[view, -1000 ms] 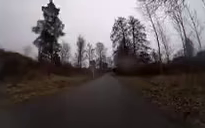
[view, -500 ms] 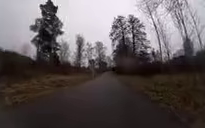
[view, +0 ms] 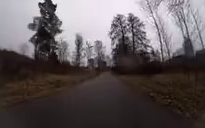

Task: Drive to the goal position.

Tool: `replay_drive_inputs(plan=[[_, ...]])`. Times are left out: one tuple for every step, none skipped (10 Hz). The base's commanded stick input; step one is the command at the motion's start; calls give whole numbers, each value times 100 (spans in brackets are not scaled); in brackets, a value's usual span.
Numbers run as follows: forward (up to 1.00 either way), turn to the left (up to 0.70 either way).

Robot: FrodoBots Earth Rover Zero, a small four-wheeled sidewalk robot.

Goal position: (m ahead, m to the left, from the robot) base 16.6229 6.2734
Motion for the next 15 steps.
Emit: replay_drive_inputs(plan=[[70, 0], [70, 0], [70, 0], [70, 0], [70, 0], [70, 0], [70, 0], [70, 0], [70, 0], [70, 0], [70, 0], [70, 0], [70, 0], [70, 0], [70, 0]])
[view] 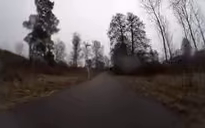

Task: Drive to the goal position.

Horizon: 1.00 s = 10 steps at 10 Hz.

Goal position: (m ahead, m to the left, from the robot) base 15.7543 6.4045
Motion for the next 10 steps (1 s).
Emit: replay_drive_inputs(plan=[[70, 0], [70, 0], [70, 0], [70, 0], [70, 0], [70, 0], [70, 0], [70, 0], [70, 0], [70, 0]])
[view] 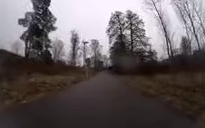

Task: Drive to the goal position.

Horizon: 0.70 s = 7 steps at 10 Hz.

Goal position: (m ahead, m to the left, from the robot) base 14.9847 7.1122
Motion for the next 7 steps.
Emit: replay_drive_inputs(plan=[[70, 0], [70, 0], [70, 0], [70, 0], [70, 0], [70, 0], [70, 0]])
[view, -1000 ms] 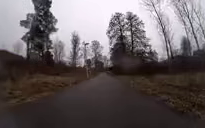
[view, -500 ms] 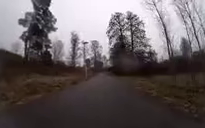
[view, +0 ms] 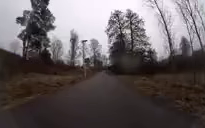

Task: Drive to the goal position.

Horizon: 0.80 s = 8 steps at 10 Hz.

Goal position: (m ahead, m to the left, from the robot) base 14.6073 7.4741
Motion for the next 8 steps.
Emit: replay_drive_inputs(plan=[[70, 0], [70, 0], [70, 0], [70, 0], [70, 0], [70, 0], [70, 0], [70, 0]])
